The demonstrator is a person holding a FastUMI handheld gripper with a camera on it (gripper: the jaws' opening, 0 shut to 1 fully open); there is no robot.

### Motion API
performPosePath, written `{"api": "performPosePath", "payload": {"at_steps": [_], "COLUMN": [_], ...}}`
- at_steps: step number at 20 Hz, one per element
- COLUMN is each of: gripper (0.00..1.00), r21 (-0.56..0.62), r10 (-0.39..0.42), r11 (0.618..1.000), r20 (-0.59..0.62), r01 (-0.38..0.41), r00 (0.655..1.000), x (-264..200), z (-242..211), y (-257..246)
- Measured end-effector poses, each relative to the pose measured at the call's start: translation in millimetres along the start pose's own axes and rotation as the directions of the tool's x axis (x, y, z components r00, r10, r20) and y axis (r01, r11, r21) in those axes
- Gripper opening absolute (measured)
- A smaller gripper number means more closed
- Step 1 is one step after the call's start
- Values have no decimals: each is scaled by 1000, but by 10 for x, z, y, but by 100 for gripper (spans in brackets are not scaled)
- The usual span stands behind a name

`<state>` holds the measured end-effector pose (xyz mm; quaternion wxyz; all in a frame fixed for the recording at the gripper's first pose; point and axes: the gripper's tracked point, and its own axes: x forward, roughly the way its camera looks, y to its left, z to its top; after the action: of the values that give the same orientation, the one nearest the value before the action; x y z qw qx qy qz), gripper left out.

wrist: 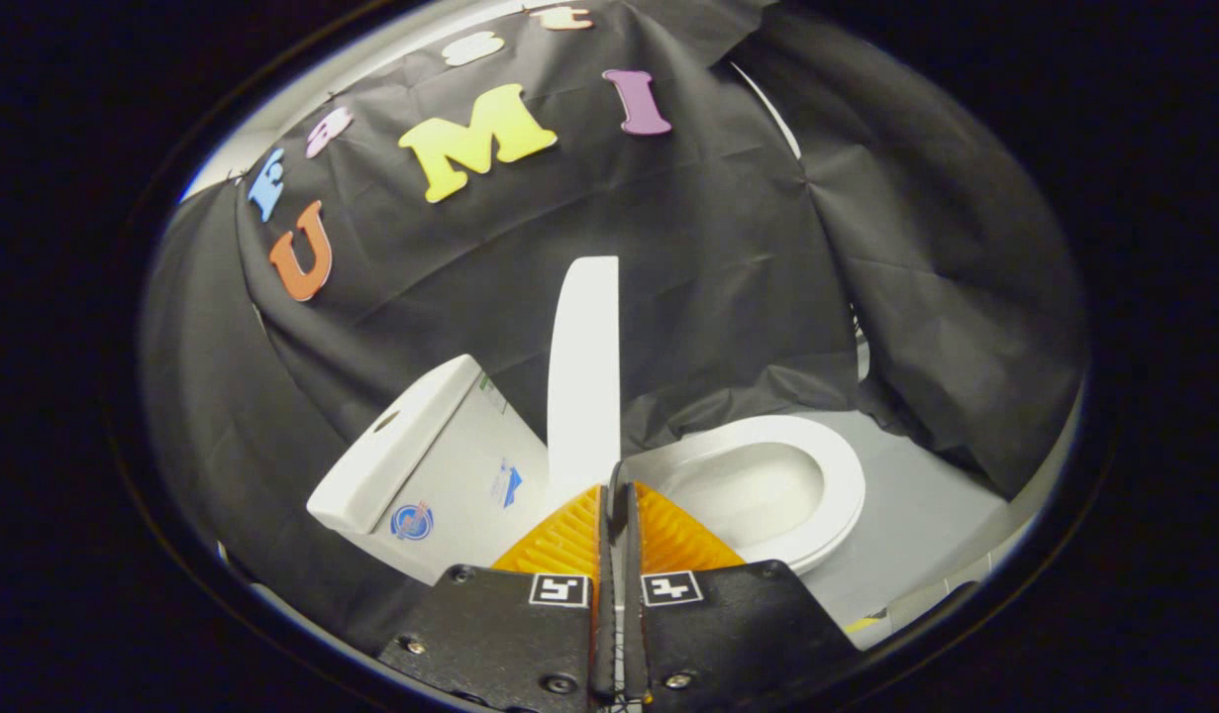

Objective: Open the toilet lid.

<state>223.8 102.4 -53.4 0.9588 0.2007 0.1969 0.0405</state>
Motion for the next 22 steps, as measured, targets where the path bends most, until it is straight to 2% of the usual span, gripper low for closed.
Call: {"api": "performPosePath", "payload": {"at_steps": [7,22], "gripper": [9,9], "r21": [-51,-170], "r10": [12,-49], "r11": [999,984], "r20": [2,-13], "r01": [-11,47], "r00": [1000,999], "x": [15,179], "z": [0,-171], "y": [268,670]}}
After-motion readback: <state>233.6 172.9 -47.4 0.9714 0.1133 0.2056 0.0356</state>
